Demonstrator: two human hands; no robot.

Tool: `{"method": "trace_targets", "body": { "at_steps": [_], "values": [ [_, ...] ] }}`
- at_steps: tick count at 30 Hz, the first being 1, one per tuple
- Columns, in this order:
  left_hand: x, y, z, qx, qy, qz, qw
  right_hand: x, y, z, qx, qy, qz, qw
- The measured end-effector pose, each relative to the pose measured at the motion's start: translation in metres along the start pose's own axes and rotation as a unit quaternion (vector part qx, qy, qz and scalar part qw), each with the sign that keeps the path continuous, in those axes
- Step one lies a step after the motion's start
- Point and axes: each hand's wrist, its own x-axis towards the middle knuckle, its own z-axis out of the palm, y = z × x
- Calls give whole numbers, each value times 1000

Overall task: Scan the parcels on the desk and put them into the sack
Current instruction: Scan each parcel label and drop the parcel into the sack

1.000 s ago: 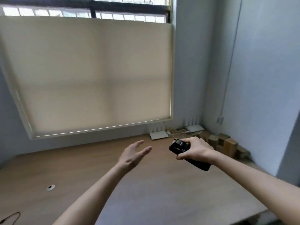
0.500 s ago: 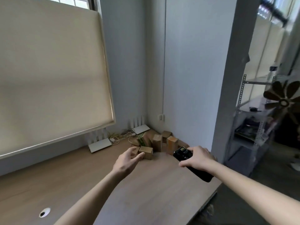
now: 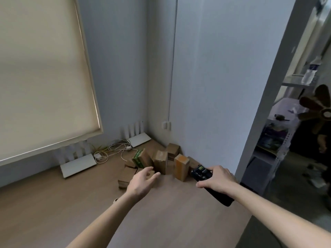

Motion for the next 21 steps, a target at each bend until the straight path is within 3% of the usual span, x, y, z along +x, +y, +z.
{"method": "trace_targets", "body": {
  "at_steps": [7, 21],
  "values": [
    [89, -9, 33, -3, -37, -23, 999, 90, 18, 17, 37, -28, 53, 998],
    [292, -5, 165, 43, -64, -88, 993, 321, 90, 88, 143, -146, 145, 968]
  ]
}}
